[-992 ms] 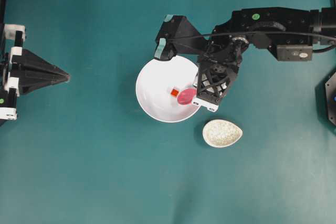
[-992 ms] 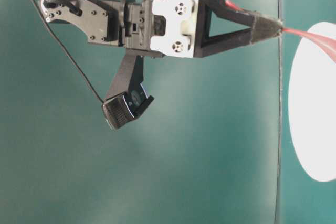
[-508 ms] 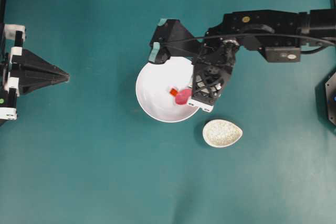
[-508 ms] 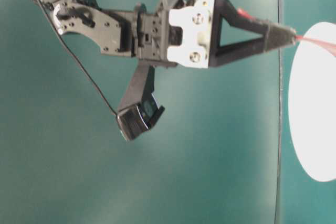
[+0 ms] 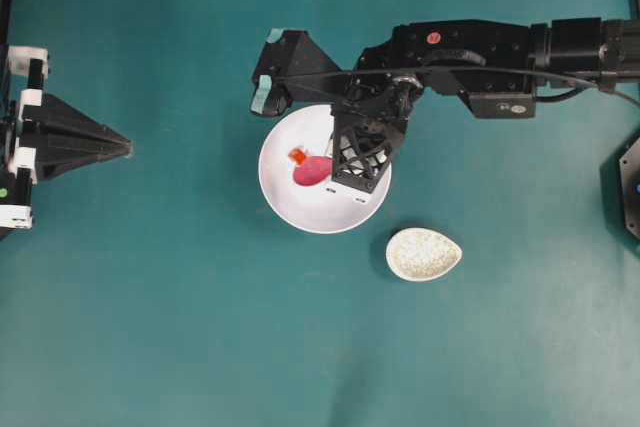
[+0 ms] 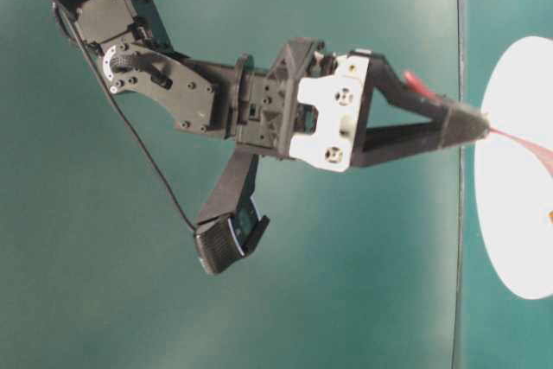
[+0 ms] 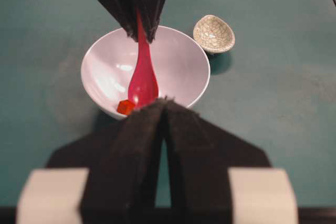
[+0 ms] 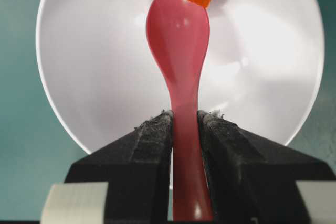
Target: Grip the spoon and scoop the red block from the bowl with right arm.
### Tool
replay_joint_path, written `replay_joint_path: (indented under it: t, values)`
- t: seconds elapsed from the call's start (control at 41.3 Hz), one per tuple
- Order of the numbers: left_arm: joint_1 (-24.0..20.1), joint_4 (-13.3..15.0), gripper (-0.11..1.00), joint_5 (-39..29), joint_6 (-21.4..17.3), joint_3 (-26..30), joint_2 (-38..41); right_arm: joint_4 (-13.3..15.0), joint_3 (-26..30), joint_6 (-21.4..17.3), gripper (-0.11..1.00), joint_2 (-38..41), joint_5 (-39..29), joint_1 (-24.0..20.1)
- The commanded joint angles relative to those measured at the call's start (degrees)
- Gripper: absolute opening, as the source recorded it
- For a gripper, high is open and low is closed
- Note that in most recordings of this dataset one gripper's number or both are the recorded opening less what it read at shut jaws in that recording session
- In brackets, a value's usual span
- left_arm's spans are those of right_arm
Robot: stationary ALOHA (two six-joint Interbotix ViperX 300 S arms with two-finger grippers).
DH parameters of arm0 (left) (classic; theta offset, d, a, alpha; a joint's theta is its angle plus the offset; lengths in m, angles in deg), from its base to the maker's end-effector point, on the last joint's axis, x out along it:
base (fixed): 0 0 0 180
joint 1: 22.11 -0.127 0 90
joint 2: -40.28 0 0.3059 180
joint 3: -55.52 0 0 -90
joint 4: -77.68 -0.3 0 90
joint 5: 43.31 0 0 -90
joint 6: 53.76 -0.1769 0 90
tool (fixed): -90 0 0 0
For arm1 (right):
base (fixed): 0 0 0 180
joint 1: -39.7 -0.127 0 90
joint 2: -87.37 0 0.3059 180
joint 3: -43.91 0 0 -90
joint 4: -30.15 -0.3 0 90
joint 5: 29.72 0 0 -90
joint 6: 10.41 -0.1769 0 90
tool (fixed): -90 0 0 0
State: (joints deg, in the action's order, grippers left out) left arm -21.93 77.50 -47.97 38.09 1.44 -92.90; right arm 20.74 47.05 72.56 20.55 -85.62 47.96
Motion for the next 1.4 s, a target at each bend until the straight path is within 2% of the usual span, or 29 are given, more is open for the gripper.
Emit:
replay_joint_path:
  t: [0.0, 0.266, 0.847, 1.113, 1.379]
  values:
    - [0.1, -0.2, 0.00, 0.3, 0.0, 1.7, 0.4, 0.3, 1.5, -0.2, 0.24, -0.9, 1.3, 0.2]
    - [0.1, -0.1, 0.00, 0.3, 0.0, 1.7, 0.4, 1.8, 1.6, -0.8, 0.24, -1.0, 1.9, 1.4]
    - [0.1, -0.2, 0.00, 0.3, 0.0, 1.7, 0.4, 1.7, -0.6, -1.1, 0.24, -3.6, 6.2, 1.5]
    - [0.1, -0.2, 0.00, 0.3, 0.0, 1.7, 0.4, 0.3, -4.9, -1.6, 0.24, -6.1, 11.0, 1.1]
    - [0.1, -0.2, 0.00, 0.4, 0.0, 1.7, 0.4, 0.0, -12.1, -3.0, 0.24, -10.2, 20.5, 0.2]
